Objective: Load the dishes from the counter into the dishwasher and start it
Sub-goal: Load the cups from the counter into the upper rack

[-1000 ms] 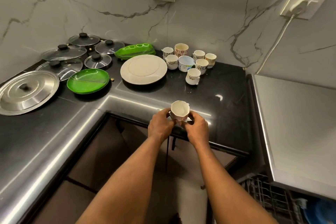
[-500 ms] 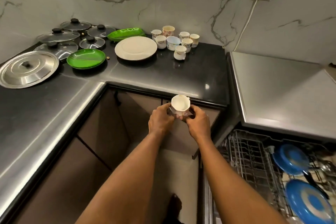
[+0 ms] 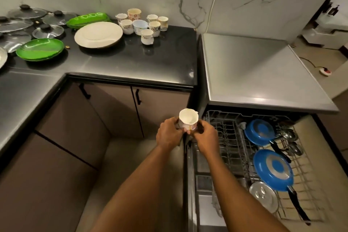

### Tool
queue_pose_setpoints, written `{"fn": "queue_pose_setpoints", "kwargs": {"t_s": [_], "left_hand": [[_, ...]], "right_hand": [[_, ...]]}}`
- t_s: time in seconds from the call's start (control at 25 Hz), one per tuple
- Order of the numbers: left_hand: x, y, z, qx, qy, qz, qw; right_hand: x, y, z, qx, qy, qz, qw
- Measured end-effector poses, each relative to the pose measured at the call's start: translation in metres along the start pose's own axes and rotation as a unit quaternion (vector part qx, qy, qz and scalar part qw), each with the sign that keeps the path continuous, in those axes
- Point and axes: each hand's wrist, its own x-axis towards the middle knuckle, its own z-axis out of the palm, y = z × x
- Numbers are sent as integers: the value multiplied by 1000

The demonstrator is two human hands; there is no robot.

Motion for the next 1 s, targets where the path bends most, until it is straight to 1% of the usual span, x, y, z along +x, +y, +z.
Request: {"fn": "queue_pose_setpoints", "kwargs": {"t_s": [0.12, 0.28, 0.48, 0.6, 0.68, 0.76, 0.84, 1.0], "left_hand": [[-8, 24, 56, -21, -12, -12, 1000], [-11, 43, 130, -87, -20, -66, 994], [15, 36, 216, -117, -50, -114, 985], [37, 26, 259, -142, -64, -107, 982], [57, 20, 281, -140, -33, -98, 985], [80, 10, 305, -147, 13, -115, 982], [100, 2, 327, -129, 54, -126, 982], [127, -2, 356, -86, 79, -173, 978]], "right_hand": [[11, 41, -45, 11, -22, 22, 999], [36, 98, -90, 48, -71, 57, 995], [77, 162, -104, 68, -74, 91, 991], [109, 197, -100, 71, -55, 115, 989], [140, 218, -94, 69, -66, 132, 987], [172, 242, -85, 57, -107, 156, 980], [197, 265, -77, 47, -153, 172, 972], [223, 288, -71, 94, -162, 197, 962]]}}
